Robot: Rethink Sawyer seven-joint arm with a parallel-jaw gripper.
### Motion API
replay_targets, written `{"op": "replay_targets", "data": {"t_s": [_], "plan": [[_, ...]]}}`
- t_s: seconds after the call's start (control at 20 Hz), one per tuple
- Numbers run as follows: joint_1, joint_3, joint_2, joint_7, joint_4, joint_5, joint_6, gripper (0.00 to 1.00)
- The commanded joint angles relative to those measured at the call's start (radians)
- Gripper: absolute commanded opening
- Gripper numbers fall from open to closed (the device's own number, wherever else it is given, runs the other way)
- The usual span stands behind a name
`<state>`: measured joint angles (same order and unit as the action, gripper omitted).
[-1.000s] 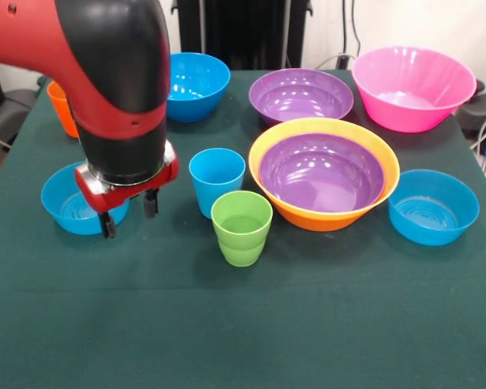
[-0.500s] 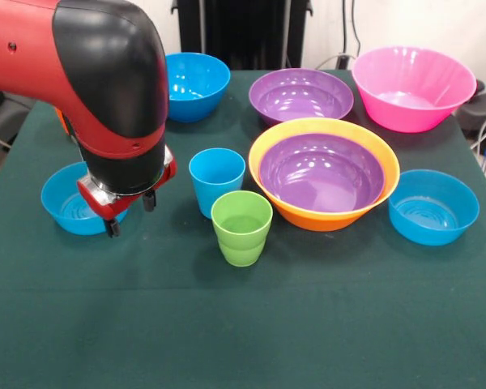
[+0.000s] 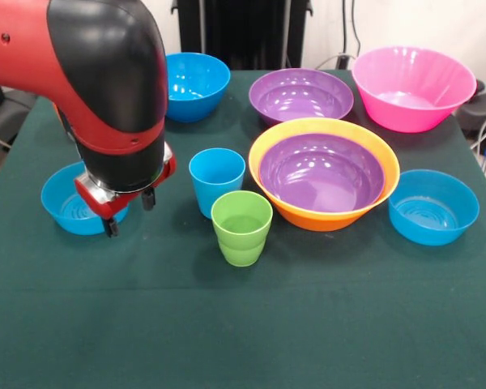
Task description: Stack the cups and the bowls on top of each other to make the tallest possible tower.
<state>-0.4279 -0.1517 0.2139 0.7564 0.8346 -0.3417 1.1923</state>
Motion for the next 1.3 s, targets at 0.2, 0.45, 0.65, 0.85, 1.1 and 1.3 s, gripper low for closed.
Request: {"op": "replay_targets", "data": {"t_s": [0.2,0.45,0.65,0.85,1.1,1.3], "plan": [[0.014,-0.091,0.097,-0.122,0.096,-0.013,-0.055,1.00],[-0.020,-0.088,0.134,-0.097,0.198,-0.006,-0.125,1.00],[-0.074,-0.113,0.198,-0.018,0.329,0.040,-0.278,1.00],[-0.108,-0.124,0.224,0.030,0.419,0.054,-0.387,1.00],[-0.131,-0.133,0.227,0.070,0.480,0.077,-0.444,1.00],[-0.132,-0.129,0.217,0.073,0.478,0.089,-0.426,1.00]]}}
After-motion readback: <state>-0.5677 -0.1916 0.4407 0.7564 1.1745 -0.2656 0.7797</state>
